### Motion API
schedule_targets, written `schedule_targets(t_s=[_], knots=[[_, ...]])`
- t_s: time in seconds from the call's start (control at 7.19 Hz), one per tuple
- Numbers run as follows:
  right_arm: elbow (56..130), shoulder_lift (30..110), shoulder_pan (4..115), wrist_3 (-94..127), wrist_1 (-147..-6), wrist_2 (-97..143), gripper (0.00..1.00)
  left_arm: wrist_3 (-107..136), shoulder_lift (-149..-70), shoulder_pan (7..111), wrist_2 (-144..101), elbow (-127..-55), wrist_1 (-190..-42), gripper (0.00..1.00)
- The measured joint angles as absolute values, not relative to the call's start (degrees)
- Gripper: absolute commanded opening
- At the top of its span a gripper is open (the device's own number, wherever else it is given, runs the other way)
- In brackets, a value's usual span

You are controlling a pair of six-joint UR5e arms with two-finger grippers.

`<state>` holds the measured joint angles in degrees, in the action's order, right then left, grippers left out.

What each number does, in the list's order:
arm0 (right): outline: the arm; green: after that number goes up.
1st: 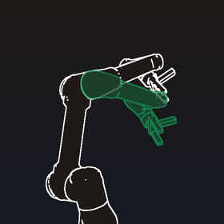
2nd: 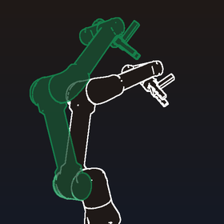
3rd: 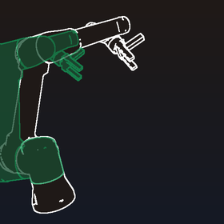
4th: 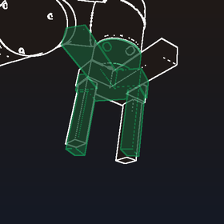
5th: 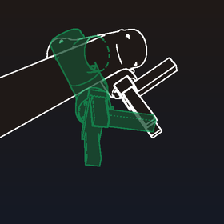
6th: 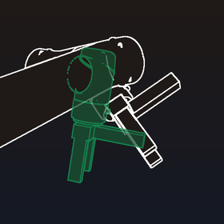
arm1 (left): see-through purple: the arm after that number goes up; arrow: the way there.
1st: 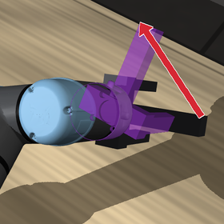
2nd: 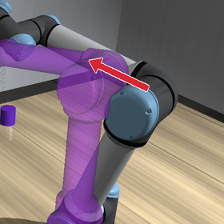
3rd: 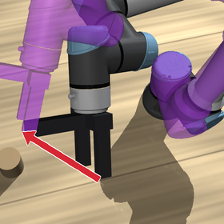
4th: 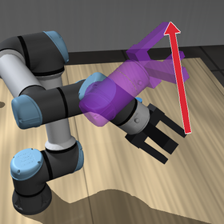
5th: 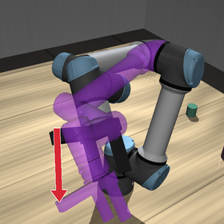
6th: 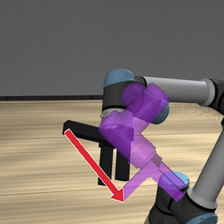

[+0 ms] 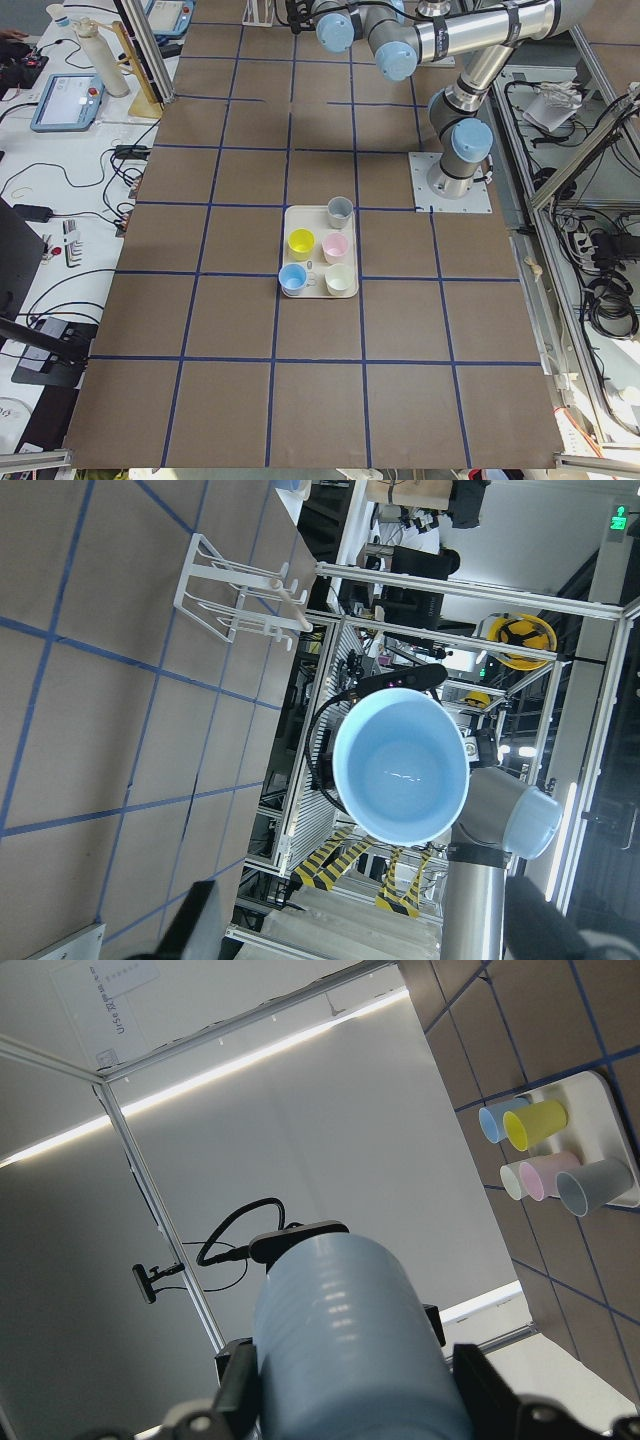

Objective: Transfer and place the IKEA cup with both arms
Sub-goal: 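Carry the cup toward the left gripper while the left arm reaches to meet it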

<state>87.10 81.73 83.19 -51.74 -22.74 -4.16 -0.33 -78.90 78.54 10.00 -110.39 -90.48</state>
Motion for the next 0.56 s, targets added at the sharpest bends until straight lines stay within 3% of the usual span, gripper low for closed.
schedule_targets(t_s=[0.56], knots=[[87.1,81.7,87.9,-51.8,-22.7,1.8,0.61,-0.2,-78.6,77.8,9.3,-109.4,-84.3,1.0]])
